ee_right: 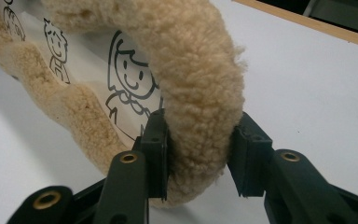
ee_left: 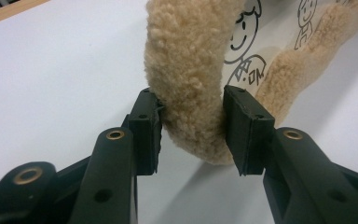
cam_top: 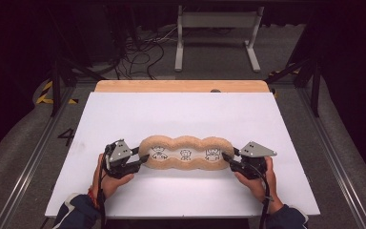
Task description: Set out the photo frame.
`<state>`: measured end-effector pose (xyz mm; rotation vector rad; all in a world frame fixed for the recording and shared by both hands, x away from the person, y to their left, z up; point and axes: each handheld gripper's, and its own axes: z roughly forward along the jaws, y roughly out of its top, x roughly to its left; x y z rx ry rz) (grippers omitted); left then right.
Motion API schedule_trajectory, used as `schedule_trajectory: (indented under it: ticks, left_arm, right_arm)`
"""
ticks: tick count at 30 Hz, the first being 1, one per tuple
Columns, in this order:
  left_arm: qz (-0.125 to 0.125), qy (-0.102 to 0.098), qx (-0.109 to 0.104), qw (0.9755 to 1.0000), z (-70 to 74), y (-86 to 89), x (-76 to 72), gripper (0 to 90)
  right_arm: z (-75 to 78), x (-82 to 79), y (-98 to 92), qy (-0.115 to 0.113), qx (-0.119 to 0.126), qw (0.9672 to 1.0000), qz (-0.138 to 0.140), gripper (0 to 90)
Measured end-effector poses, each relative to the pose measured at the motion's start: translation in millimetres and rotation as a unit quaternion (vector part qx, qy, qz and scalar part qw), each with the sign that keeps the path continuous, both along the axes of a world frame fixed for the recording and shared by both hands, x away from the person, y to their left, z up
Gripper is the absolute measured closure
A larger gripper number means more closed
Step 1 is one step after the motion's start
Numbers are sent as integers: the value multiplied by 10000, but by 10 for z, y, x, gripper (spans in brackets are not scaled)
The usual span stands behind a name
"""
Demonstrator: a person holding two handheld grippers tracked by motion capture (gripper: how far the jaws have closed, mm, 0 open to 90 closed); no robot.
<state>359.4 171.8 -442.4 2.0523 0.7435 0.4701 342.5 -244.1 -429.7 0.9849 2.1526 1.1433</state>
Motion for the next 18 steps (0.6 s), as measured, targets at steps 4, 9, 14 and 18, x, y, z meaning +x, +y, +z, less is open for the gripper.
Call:
schedule_trajectory:
  ticks: [4,9,14,18]
  left_arm:
    - [-9,-15,2,10000,-2,0,1,588]
    - [-32,-28,6,10000,-11,-10,11,584]
    - [-79,-74,62,9999,-4,-10,26,582]
    - [-92,-105,114,9998,2,-13,21,577]
  right_arm:
    - [-3,9,1,-9,-20,10000,16,616]
    - [-5,-2,7,-35,-58,10000,11,614]
    - [0,-8,6,-51,-122,9999,38,608]
    - [10,-16,2,-49,-151,9999,53,593]
